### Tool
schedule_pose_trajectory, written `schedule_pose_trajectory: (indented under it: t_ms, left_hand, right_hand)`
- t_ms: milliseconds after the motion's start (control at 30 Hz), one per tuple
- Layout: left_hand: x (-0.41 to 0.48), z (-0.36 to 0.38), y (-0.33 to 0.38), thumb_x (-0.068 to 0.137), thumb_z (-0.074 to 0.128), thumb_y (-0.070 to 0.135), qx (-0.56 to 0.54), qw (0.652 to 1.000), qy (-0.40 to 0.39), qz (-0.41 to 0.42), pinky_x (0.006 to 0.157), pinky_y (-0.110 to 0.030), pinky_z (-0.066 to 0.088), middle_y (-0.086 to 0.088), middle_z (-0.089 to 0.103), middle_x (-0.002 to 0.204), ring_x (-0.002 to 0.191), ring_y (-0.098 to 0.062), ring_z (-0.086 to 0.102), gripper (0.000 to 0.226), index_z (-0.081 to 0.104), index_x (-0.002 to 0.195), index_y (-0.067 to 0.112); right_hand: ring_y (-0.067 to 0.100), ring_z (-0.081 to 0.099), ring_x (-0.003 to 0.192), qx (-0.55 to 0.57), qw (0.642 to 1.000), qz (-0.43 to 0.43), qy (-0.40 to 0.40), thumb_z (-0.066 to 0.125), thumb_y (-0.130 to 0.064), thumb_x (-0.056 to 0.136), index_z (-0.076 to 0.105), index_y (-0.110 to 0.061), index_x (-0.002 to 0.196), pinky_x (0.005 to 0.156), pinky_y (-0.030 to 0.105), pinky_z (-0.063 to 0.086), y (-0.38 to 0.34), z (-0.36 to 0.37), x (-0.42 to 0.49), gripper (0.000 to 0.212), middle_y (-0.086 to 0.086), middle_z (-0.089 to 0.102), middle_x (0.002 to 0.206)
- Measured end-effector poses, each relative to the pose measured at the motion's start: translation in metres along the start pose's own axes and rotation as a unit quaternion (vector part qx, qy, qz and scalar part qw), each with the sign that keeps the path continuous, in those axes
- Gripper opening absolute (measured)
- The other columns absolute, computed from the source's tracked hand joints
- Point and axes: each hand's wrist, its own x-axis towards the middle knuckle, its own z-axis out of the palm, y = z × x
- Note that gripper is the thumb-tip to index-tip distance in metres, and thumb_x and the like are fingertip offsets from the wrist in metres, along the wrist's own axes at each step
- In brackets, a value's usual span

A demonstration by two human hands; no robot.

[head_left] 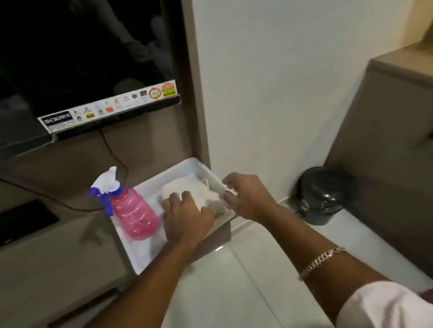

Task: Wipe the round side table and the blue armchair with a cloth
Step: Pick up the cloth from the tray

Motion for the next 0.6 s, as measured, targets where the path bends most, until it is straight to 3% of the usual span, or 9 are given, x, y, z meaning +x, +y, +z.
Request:
schedule_pose_trajectory:
  t_ms: [100, 200, 267, 333, 433, 500, 600]
  left_hand:
    - [0.023, 0.010, -0.022, 0.087, 0.059, 0.026, -0.124, 0.985, 0.001, -0.118, 0.096, -0.048, 0.053, -0.022, 0.051, 0.139, 0.125, -0.040, 0.052, 0.059, 0.044, 0.140, 0.004]
    - [0.042, 0.016, -0.028, 0.089, 0.057, 0.018, -0.278, 0.921, -0.053, -0.269, 0.074, -0.039, 0.057, -0.021, 0.060, 0.133, 0.113, -0.040, 0.063, 0.055, 0.043, 0.140, 0.001]
    - [0.057, 0.022, -0.031, 0.090, 0.060, 0.022, -0.369, 0.863, -0.054, -0.341, 0.081, -0.041, 0.059, -0.021, 0.065, 0.128, 0.111, -0.040, 0.065, 0.052, 0.049, 0.136, 0.000]
    - [0.069, 0.031, -0.039, 0.090, 0.066, 0.028, -0.463, 0.802, -0.058, -0.373, 0.093, -0.047, 0.057, -0.019, 0.066, 0.124, 0.112, -0.040, 0.065, 0.053, 0.052, 0.133, 0.001]
    - [0.077, 0.035, -0.049, 0.085, 0.074, 0.028, -0.531, 0.769, -0.055, -0.351, 0.095, -0.056, 0.057, -0.015, 0.071, 0.115, 0.104, -0.039, 0.068, 0.044, 0.061, 0.120, 0.005]
    - [0.075, 0.028, -0.049, 0.083, 0.077, 0.023, -0.575, 0.756, -0.048, -0.309, 0.091, -0.052, 0.059, -0.012, 0.075, 0.113, 0.102, -0.036, 0.070, 0.036, 0.065, 0.113, 0.008]
    - [0.065, 0.010, -0.031, 0.083, 0.074, 0.010, -0.652, 0.723, -0.075, -0.217, 0.086, -0.050, 0.061, -0.012, 0.078, 0.113, 0.106, -0.036, 0.071, 0.038, 0.067, 0.120, 0.006]
  right_hand:
    - [0.032, 0.060, 0.113, -0.013, 0.998, 0.045, -0.051, 0.053, -0.036, 0.094, 0.054, -0.011, 0.128, 0.097, 0.039, 0.050, -0.010, 0.046, 0.039, 0.042, 0.014, 0.066, 0.122]
    - [0.034, 0.060, 0.114, -0.039, 0.988, 0.107, -0.108, 0.047, -0.041, 0.095, 0.048, -0.008, 0.136, 0.099, 0.042, 0.049, -0.010, 0.085, 0.061, 0.053, 0.015, 0.065, 0.122]
    - [0.029, 0.058, 0.117, -0.064, 0.985, 0.107, -0.122, 0.047, -0.043, 0.094, 0.043, -0.006, 0.139, 0.102, 0.042, 0.047, -0.002, 0.105, 0.069, 0.058, 0.011, 0.063, 0.125]
    - [0.027, 0.055, 0.120, -0.026, 0.990, 0.104, -0.097, 0.054, -0.035, 0.092, 0.038, -0.005, 0.141, 0.102, 0.033, 0.044, 0.003, 0.117, 0.074, 0.059, 0.012, 0.059, 0.129]
    - [0.027, 0.062, 0.104, 0.133, 0.979, 0.152, -0.021, 0.065, -0.020, 0.084, 0.048, -0.016, 0.126, 0.084, 0.029, 0.047, 0.003, 0.117, 0.072, 0.045, 0.008, 0.063, 0.112]
    - [0.020, 0.061, 0.098, 0.210, 0.965, 0.156, 0.025, 0.068, -0.020, 0.081, 0.051, -0.023, 0.119, 0.086, 0.034, 0.053, 0.000, 0.105, 0.067, 0.042, 0.000, 0.063, 0.109]
    - [0.015, 0.061, 0.105, 0.321, 0.934, 0.141, 0.073, 0.074, -0.018, 0.079, 0.053, -0.028, 0.114, 0.087, 0.032, 0.058, -0.001, 0.071, 0.047, 0.042, -0.005, 0.063, 0.116]
